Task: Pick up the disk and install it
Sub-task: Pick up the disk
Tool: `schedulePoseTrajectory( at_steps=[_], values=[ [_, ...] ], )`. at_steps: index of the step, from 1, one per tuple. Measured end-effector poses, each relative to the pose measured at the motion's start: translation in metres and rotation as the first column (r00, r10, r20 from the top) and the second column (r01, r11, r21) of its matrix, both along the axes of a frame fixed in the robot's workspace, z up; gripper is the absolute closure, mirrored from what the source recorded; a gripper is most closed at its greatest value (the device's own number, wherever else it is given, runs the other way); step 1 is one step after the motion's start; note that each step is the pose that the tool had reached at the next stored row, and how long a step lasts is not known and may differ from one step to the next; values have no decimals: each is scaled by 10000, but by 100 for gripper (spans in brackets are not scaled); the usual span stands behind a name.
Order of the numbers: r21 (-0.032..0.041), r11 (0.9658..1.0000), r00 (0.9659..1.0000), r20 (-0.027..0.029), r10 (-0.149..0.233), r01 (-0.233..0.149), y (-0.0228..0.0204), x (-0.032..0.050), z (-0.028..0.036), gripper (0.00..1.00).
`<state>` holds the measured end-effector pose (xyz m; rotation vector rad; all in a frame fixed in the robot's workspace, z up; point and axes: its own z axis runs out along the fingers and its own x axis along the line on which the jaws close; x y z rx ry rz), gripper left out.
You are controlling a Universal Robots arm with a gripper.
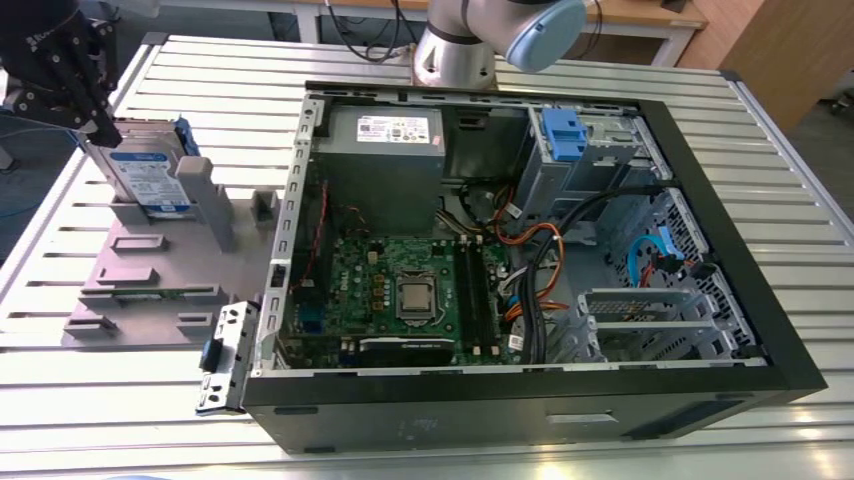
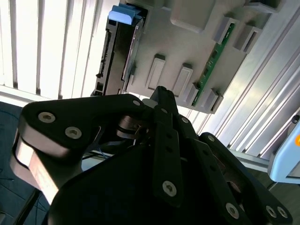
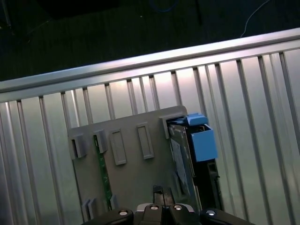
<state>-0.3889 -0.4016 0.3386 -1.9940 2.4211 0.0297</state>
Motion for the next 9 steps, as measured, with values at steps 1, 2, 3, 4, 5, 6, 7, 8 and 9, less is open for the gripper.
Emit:
schedulePoseTrajectory(
  at_steps=[1,2,3,4,5,6,7,8,9],
  values=[
    [1,10000,10000,0,45,-45,0,0,0,89],
    [1,10000,10000,0,89,-89,0,0,0,89],
    [1,9999,9999,-1,137,-137,0,0,0,89],
    [1,9998,9998,-1,184,-184,0,0,0,89],
    [1,9997,9997,-1,230,-230,0,0,0,89],
    [1,9996,9996,-1,276,-276,0,0,1,89],
    [1,9995,9995,-1,321,-321,0,-1,0,89],
    [1,9993,9993,-1,365,-365,0,-1,0,89],
    [1,9992,9992,0,406,-406,0,-1,0,89]
  ],
)
